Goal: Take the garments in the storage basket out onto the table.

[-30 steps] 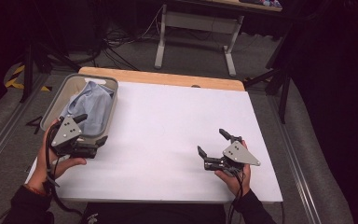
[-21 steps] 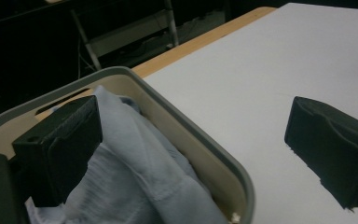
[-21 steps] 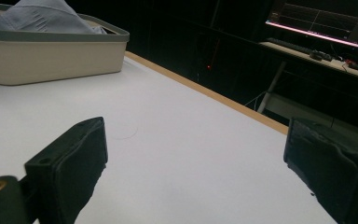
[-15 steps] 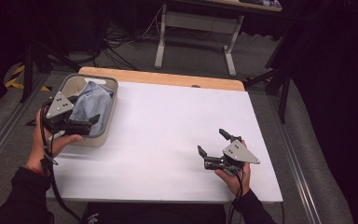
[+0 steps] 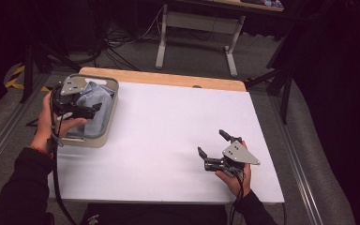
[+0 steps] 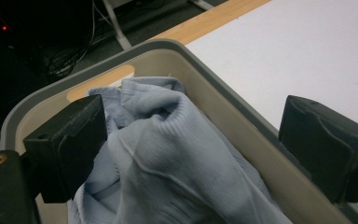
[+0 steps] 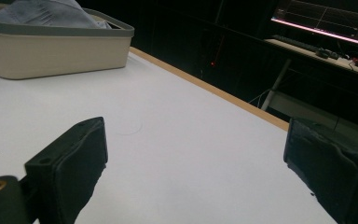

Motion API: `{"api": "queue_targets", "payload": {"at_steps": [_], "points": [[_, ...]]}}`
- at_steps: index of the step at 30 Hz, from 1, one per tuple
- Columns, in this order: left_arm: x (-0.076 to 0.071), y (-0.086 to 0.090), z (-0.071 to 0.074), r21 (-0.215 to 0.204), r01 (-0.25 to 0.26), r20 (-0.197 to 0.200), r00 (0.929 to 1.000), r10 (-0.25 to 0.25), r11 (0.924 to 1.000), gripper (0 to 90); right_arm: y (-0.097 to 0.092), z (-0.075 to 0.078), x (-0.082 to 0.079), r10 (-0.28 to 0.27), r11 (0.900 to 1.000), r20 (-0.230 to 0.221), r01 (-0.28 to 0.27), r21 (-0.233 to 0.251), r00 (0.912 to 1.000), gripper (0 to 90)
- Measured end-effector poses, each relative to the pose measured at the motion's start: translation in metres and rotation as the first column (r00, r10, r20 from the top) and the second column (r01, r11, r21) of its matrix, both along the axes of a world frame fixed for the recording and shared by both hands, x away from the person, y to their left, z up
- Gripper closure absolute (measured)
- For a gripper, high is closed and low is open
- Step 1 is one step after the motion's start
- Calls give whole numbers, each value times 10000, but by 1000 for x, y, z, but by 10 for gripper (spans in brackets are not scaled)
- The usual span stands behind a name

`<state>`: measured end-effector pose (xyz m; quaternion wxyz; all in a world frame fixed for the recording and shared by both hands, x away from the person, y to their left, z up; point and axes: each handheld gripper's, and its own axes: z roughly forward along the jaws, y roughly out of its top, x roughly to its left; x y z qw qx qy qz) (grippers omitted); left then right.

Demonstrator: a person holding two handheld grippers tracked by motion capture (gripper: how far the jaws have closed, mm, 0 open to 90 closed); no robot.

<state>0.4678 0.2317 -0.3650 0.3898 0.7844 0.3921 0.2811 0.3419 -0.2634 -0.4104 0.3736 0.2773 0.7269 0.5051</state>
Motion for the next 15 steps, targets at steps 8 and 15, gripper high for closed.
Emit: {"api": "queue_targets", "payload": {"at_steps": [8, 15], "points": [[14, 1, -6, -40, -305, -519, 9982, 303, 9995, 217, 2, -1, 0, 76, 9999, -19, -76, -87, 10000, 67], [15, 2, -9, -287, -328, -631, 9975, 310, 9990, 377, 2, -1, 0, 63, 9999, -45, -63, -115, 10000, 69]]}}
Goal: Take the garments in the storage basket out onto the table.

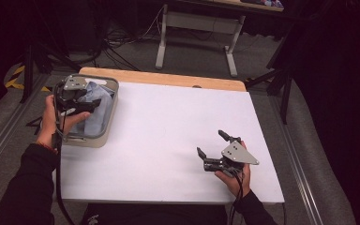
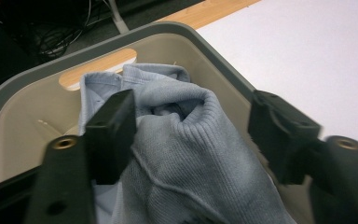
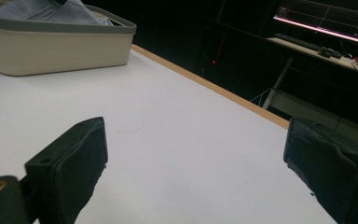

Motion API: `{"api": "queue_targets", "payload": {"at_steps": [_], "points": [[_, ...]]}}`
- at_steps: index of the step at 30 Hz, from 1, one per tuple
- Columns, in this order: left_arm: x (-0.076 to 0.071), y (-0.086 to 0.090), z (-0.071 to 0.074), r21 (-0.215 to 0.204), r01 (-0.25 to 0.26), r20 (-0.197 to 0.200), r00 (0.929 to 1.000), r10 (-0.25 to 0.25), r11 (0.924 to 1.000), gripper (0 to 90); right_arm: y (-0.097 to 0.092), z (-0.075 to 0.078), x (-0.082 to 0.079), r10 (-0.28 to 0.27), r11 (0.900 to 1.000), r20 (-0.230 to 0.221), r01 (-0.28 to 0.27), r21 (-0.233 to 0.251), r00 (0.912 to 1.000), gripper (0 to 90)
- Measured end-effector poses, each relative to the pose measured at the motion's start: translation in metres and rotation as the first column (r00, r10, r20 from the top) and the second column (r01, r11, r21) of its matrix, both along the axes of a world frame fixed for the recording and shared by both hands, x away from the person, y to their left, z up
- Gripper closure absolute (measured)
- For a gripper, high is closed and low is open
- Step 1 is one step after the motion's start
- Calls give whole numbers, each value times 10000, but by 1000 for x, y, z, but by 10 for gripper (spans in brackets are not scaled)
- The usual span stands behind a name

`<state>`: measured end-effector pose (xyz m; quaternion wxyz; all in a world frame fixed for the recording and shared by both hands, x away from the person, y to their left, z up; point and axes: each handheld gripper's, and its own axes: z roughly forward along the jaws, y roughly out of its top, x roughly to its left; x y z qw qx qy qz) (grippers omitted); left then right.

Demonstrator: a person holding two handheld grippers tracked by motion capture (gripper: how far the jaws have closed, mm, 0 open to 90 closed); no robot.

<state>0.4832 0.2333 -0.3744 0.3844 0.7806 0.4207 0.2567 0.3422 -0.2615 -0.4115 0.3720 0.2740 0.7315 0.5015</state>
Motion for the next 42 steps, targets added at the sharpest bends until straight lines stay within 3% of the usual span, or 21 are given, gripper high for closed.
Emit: {"api": "queue_targets", "payload": {"at_steps": [7, 13, 17, 20, 27, 35, 42], "points": [[-11, -2, -2, -108, -18, 605, 9982, 24, 9999, 671, 2, -2, 1, -101, 9995, -14, 100, -291, 9999, 76], [-21, -1, -3, -115, 38, 1049, 9945, -26, 9999, 815, 3, -2, 1, -22, 9992, -28, 21, -391, 10000, 76], [-25, 0, -3, -513, 139, 1298, 9915, -71, 9986, 833, 4, -4, 2, 53, 9985, -33, -55, -552, 10000, 76], [-26, -1, -2, -407, 121, 1440, 9896, -62, 9991, 835, 4, -5, 3, 59, 9983, -121, -65, -574, 9999, 77], [-31, 4, -2, -930, 144, 1756, 9845, 21, 9956, 844, 4, -5, 3, 16, 9984, -88, -21, -563, 10000, 77], [-34, 5, 1, -842, 78, 2032, 9791, 95, 9964, 848, 1, -5, 4, -49, 9989, -74, 46, -476, 10000, 78], [-37, 7, 3, -1126, 7, 2302, 9728, 254, 9936, 849, 0, -4, 4, -75, 9990, -38, 74, -439, 10000, 79]]}}
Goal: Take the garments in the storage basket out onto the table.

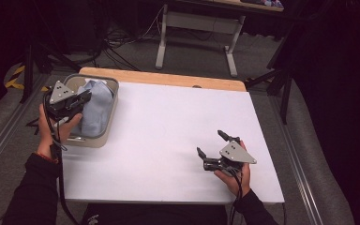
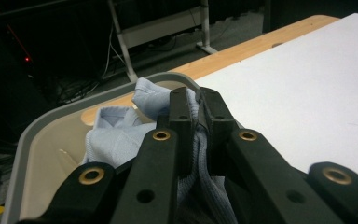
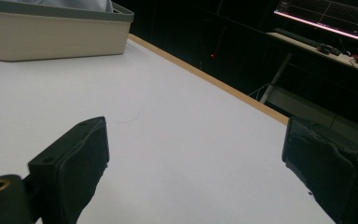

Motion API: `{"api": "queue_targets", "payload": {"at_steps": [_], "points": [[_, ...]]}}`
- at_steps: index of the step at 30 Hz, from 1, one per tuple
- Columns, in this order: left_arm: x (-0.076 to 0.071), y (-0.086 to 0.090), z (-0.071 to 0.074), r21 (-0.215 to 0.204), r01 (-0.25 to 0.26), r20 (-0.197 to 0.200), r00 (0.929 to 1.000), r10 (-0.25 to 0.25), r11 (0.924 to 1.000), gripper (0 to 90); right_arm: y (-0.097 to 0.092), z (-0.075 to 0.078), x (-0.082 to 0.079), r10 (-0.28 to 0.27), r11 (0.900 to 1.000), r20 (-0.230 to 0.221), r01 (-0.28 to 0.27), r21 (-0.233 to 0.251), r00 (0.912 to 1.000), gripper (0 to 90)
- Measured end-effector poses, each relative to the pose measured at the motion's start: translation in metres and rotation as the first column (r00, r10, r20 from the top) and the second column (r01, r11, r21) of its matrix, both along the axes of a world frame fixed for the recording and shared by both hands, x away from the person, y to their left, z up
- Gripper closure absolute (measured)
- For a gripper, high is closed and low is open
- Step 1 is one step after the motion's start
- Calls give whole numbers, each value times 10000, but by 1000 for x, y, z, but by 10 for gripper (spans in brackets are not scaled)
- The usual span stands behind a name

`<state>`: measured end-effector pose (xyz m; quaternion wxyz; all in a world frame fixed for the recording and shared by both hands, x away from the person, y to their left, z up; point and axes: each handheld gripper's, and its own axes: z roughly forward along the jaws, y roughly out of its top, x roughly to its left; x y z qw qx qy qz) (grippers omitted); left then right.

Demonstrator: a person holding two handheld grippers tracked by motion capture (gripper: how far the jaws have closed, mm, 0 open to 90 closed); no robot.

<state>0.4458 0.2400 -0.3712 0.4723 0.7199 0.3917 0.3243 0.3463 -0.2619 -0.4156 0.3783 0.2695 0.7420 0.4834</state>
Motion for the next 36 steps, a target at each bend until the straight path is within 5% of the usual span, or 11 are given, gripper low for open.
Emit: {"api": "queue_targets", "payload": {"at_steps": [5, 18, 36], "points": [[-1, 3, 0, -277, -56, 75, 10000, 59, 9996, 849, 0, 0, 1, -21, 10000, -42, 20, -20, 10000, 78], [-1, 3, -1, -3, -123, 228, 9997, 123, 9999, 851, -3, 0, 2, -46, 9999, -56, 46, 143, 10000, 77], [-6, 5, 0, -135, -131, 576, 9982, 138, 9998, 852, -6, 0, 3, -52, 9997, -46, 53, 226, 10000, 75]]}}
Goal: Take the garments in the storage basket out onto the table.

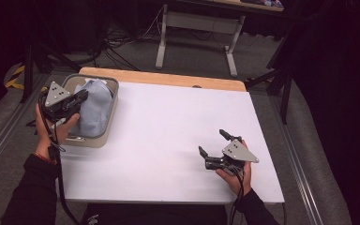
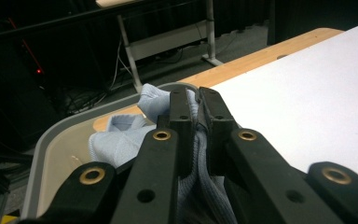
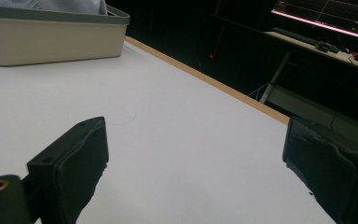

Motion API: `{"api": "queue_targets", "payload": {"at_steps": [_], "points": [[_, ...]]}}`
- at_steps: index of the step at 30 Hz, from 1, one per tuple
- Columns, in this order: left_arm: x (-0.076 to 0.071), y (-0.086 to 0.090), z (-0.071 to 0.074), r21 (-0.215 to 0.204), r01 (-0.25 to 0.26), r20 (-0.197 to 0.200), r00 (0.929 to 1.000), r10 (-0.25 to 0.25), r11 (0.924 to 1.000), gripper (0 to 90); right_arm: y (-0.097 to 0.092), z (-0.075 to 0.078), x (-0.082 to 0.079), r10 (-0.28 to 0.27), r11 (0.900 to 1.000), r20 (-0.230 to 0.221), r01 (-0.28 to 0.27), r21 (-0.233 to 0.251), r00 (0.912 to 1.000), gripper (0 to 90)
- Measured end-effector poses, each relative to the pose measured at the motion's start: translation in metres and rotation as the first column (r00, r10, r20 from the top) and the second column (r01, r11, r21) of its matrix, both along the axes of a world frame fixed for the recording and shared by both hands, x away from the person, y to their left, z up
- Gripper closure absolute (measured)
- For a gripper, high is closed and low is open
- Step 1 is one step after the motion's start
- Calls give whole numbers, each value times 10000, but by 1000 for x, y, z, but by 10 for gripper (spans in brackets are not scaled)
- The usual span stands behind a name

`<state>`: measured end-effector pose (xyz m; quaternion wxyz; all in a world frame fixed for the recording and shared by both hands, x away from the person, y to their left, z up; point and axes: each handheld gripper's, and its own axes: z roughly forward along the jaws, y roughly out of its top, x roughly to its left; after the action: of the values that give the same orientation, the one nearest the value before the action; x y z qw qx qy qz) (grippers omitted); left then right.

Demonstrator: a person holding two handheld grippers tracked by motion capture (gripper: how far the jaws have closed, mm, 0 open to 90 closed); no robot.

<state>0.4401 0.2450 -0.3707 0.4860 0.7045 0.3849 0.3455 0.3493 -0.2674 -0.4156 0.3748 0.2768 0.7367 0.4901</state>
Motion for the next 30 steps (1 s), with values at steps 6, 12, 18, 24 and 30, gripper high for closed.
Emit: {"api": "queue_targets", "payload": {"at_steps": [6, 12, 18, 24, 30], "points": [[-2, 0, 2, -63, -13, 140, 9999, 14, 10000, 851, 0, 0, 0, 19, 10000, -46, -19, 5, 10000, 75], [-4, 3, 4, -319, -61, 289, 9996, 70, 9995, 852, 0, -1, 1, 27, 10000, -89, -27, 13, 10000, 75], [-6, 4, 8, -455, -129, 418, 9990, 148, 9989, 851, 0, -1, 2, 63, 10000, -161, -64, -18, 9998, 75], [-8, 4, 13, -487, -126, 574, 9982, 154, 9987, 852, 0, -1, 2, 33, 10000, -176, -34, -51, 9998, 75], [-6, 3, 23, -594, -123, 733, 9972, 167, 9982, 854, 1, -2, 2, 10, 10000, -234, -12, -63, 9997, 75]]}}
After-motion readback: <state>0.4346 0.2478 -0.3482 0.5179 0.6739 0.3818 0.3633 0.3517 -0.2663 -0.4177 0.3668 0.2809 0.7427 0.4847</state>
